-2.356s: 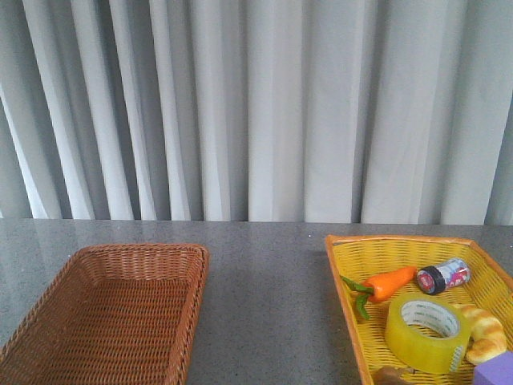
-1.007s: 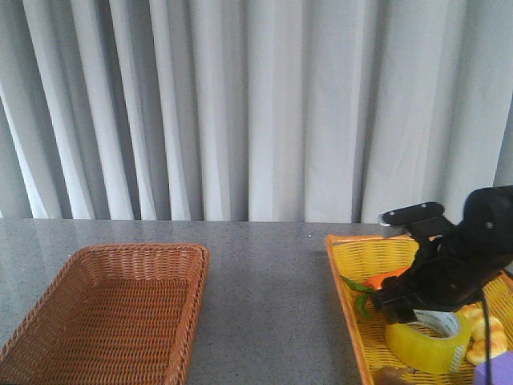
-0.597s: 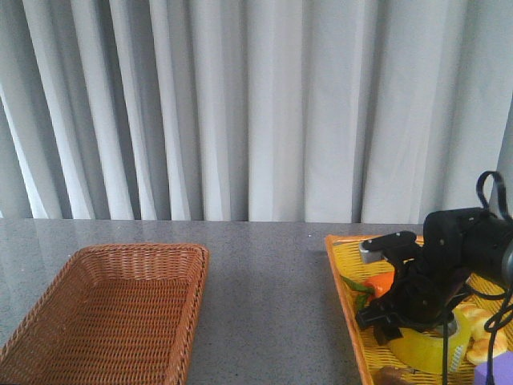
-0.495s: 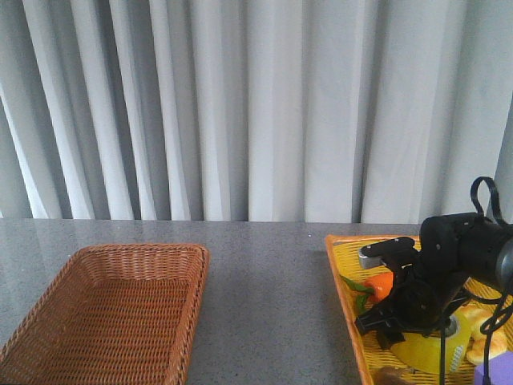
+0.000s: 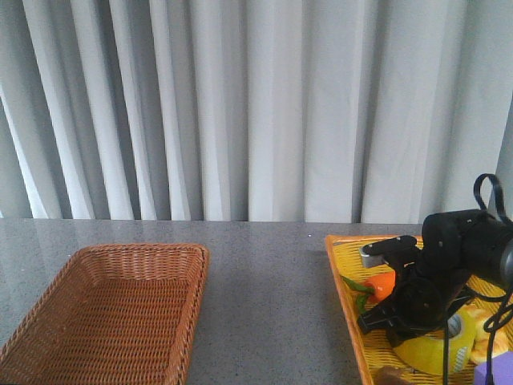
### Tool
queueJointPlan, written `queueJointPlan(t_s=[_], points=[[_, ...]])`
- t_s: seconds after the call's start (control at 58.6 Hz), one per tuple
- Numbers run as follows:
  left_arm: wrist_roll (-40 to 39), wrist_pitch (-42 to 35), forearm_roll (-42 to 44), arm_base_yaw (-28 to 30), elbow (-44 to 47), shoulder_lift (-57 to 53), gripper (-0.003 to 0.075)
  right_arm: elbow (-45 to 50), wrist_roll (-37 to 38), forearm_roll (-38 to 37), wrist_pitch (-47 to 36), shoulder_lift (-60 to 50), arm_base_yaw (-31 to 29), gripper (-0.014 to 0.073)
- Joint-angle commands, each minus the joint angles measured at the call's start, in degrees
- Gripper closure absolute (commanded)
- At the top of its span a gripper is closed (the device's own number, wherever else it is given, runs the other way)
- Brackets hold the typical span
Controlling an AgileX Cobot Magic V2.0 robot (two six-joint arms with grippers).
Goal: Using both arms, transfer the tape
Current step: 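Close the right gripper on the tape roll's rim and lift it, then carry the tape roll with the right gripper toward the brown basket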
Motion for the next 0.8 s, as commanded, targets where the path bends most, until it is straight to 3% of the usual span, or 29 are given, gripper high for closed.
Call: queueJointPlan(t_s=[0.0,0.239,0.495,0.785], points=[[0.0,-3.8,-1.1,-0.4,-1.6,-0.2,0.016,-1.7,-0.7,-2.0,-1.6,-6.6,0.0,0.0425],[0.0,-3.8,-1.1,-0.4,-1.6,-0.2,0.016,-1.7,-4.2,1.5,-2.4,-14.2,0.0,0.0421],[0.0,-3.8,-1.1,-0.4,-1.6,-0.2,0.016,-1.7,-14.1,18.4,-3.3,-17.4,1.3,0.0415],[0.0,-3.8,-1.1,-0.4,-1.6,-0.2,0.016,-1.7,-11.9,11.8,-8.7,-13.8,13.9,0.0403]])
